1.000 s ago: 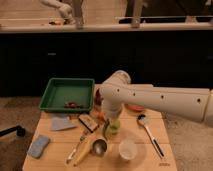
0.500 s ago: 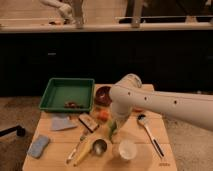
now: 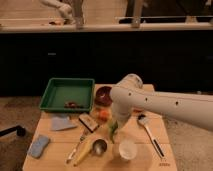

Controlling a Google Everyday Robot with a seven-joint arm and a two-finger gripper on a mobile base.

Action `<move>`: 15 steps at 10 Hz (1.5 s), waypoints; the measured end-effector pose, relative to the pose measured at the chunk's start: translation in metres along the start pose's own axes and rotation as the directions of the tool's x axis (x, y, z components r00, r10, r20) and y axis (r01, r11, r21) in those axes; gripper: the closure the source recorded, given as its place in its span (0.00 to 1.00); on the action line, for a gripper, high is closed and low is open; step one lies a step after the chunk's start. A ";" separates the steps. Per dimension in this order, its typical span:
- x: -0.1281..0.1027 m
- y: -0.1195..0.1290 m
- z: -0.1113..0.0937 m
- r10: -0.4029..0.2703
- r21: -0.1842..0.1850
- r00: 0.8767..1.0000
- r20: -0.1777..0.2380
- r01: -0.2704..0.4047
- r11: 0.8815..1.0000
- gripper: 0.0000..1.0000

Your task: Place pepper in paper cup

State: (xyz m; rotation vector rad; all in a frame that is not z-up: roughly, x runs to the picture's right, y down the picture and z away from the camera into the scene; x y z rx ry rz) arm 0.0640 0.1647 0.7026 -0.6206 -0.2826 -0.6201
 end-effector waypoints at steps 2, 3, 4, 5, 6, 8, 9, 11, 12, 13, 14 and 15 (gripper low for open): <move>0.001 0.000 -0.006 0.004 0.009 1.000 -0.024 -0.004 1.000 1.00; 0.003 0.001 -0.011 0.007 0.016 0.999 -0.035 -0.007 1.000 1.00; 0.006 0.002 -0.014 0.011 0.023 0.999 -0.042 -0.010 1.000 1.00; 0.008 0.005 -0.017 0.015 0.026 0.999 -0.047 -0.014 1.000 1.00; 0.012 0.009 -0.019 0.019 0.031 0.998 -0.052 -0.018 0.999 1.00; 0.018 0.019 -0.020 0.031 0.039 0.998 -0.052 -0.029 0.999 1.00; 0.021 0.025 -0.019 0.041 0.045 0.998 -0.046 -0.039 0.998 1.00; 0.025 0.035 -0.014 0.054 0.051 0.998 -0.033 -0.053 0.997 1.00; 0.025 0.038 -0.012 0.058 0.052 0.998 -0.026 -0.056 0.997 1.00; 0.027 0.041 -0.010 0.063 0.052 0.998 -0.023 -0.061 0.997 1.00; 0.026 0.040 -0.011 0.061 0.052 0.998 -0.021 -0.059 0.997 1.00; 0.025 0.039 -0.010 0.056 0.052 0.998 -0.022 -0.055 0.997 1.00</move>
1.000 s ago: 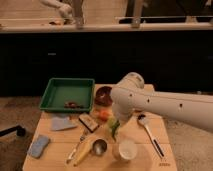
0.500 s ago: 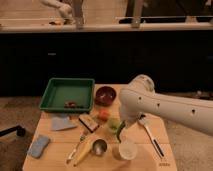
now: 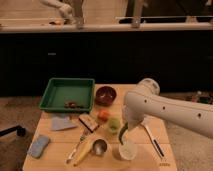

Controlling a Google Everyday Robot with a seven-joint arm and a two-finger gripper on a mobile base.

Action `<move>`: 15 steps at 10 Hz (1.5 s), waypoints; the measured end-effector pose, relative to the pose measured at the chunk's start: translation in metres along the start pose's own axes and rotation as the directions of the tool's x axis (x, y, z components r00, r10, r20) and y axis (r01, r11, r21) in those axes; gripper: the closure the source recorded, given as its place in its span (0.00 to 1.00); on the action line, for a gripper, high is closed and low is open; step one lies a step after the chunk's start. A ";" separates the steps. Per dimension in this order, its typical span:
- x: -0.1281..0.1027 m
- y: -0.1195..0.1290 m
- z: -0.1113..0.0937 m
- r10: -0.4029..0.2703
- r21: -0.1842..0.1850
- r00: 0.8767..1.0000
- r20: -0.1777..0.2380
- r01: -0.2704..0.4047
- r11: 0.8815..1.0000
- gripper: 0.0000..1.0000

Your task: Place pepper in paper cup

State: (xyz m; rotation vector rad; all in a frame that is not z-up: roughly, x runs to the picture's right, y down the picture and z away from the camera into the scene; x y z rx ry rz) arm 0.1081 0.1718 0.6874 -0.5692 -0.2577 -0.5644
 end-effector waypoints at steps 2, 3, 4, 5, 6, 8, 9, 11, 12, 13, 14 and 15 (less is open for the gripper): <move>0.001 0.001 0.000 0.002 0.000 1.000 -0.001 -0.002 1.000 1.00; 0.001 0.001 0.000 0.001 0.000 1.000 -0.001 -0.001 1.000 1.00; 0.001 0.001 0.000 0.001 0.000 1.000 0.000 -0.001 1.000 1.00; 0.001 0.001 0.000 0.002 0.000 1.000 0.000 -0.002 1.000 1.00; 0.001 0.001 0.000 0.002 0.000 1.000 0.000 -0.002 1.000 1.00; 0.002 0.006 0.001 0.009 0.001 1.000 0.000 -0.009 1.000 1.00; 0.002 0.007 -0.001 0.009 0.006 1.000 -0.002 -0.009 1.000 1.00; 0.002 0.011 -0.005 0.010 0.017 1.000 -0.006 -0.010 1.000 1.00; 0.002 0.013 -0.008 0.011 0.025 1.000 -0.009 -0.011 1.000 1.00; 0.002 0.016 -0.010 0.011 0.031 1.000 -0.013 -0.010 0.999 1.00; 0.002 0.019 -0.011 0.010 0.036 1.000 -0.016 -0.010 0.999 1.00; 0.002 0.025 -0.012 0.010 0.041 1.000 -0.021 -0.009 0.999 1.00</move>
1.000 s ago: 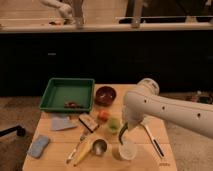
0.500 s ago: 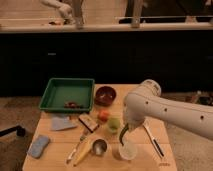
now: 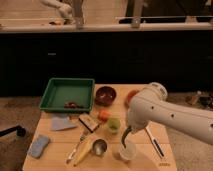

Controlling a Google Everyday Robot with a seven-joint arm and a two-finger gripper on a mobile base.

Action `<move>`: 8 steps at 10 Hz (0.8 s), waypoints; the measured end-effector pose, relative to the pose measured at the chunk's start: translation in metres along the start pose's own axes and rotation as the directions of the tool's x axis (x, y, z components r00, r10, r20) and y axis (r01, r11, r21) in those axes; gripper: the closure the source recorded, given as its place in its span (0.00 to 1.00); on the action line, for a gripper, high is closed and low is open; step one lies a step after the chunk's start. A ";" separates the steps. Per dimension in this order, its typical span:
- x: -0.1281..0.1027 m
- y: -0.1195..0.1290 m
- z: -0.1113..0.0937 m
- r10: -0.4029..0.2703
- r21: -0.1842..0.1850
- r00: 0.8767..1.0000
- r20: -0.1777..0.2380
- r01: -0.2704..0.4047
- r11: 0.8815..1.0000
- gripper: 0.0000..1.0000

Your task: Place pepper in paper cup

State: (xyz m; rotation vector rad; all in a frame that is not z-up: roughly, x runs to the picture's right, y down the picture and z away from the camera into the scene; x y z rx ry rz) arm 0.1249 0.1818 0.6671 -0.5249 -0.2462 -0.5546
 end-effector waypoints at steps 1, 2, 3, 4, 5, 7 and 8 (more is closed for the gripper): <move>-0.001 0.005 0.001 -0.001 0.003 1.000 -0.003 0.001 1.000 1.00; -0.002 0.010 0.003 -0.005 0.008 1.000 -0.008 0.006 1.000 1.00; -0.004 0.016 0.005 -0.008 0.015 1.000 -0.026 0.008 1.000 1.00; -0.007 0.020 0.006 -0.012 0.031 0.999 -0.053 0.013 0.999 1.00; -0.008 0.022 0.006 -0.015 0.042 0.997 -0.071 0.018 0.999 1.00; -0.013 0.026 0.006 -0.021 0.077 0.991 -0.134 0.031 0.997 1.00; -0.015 0.027 0.005 -0.023 0.092 0.987 -0.159 0.038 0.995 1.00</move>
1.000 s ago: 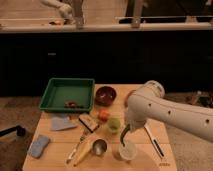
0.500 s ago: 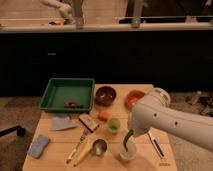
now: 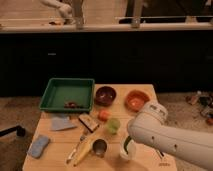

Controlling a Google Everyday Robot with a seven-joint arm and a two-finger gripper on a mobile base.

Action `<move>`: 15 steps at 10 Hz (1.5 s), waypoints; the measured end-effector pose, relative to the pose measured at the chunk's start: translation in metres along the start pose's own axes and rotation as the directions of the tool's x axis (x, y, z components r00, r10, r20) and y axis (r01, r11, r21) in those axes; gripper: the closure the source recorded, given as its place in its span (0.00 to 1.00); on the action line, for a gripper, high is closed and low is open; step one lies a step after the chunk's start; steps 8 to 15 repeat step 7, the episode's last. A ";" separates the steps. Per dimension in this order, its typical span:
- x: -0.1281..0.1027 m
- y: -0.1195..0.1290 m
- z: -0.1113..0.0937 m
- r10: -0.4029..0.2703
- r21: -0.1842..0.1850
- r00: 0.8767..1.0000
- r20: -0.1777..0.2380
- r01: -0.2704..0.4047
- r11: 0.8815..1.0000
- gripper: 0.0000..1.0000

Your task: Place pepper in paper cup

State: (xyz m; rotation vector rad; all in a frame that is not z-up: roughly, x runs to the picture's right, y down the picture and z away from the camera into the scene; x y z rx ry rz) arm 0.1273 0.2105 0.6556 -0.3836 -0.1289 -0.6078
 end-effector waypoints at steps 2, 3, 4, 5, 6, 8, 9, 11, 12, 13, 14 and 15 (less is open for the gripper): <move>-0.003 0.003 0.000 -0.004 0.028 0.999 -0.049 0.005 1.000 1.00; -0.003 0.005 0.000 -0.002 0.042 0.996 -0.088 0.005 0.999 1.00; -0.003 0.008 0.001 0.001 0.048 0.992 -0.126 0.005 0.999 1.00; -0.007 0.008 0.003 -0.008 0.055 0.986 -0.167 0.017 0.998 1.00; -0.009 0.010 0.006 -0.020 0.053 0.980 -0.198 0.031 0.998 1.00; -0.010 0.011 0.008 -0.028 0.049 0.976 -0.216 0.039 0.998 1.00; -0.010 0.011 0.008 -0.028 0.049 0.976 -0.216 0.039 0.998 1.00; -0.010 0.011 0.008 -0.028 0.049 0.976 -0.216 0.039 0.998 1.00; -0.010 0.011 0.008 -0.028 0.049 0.976 -0.216 0.039 0.998 1.00; -0.010 0.011 0.008 -0.028 0.049 0.976 -0.216 0.039 0.998 1.00; -0.010 0.011 0.008 -0.028 0.049 0.976 -0.216 0.039 0.998 1.00; -0.010 0.011 0.008 -0.028 0.049 0.976 -0.216 0.039 0.998 1.00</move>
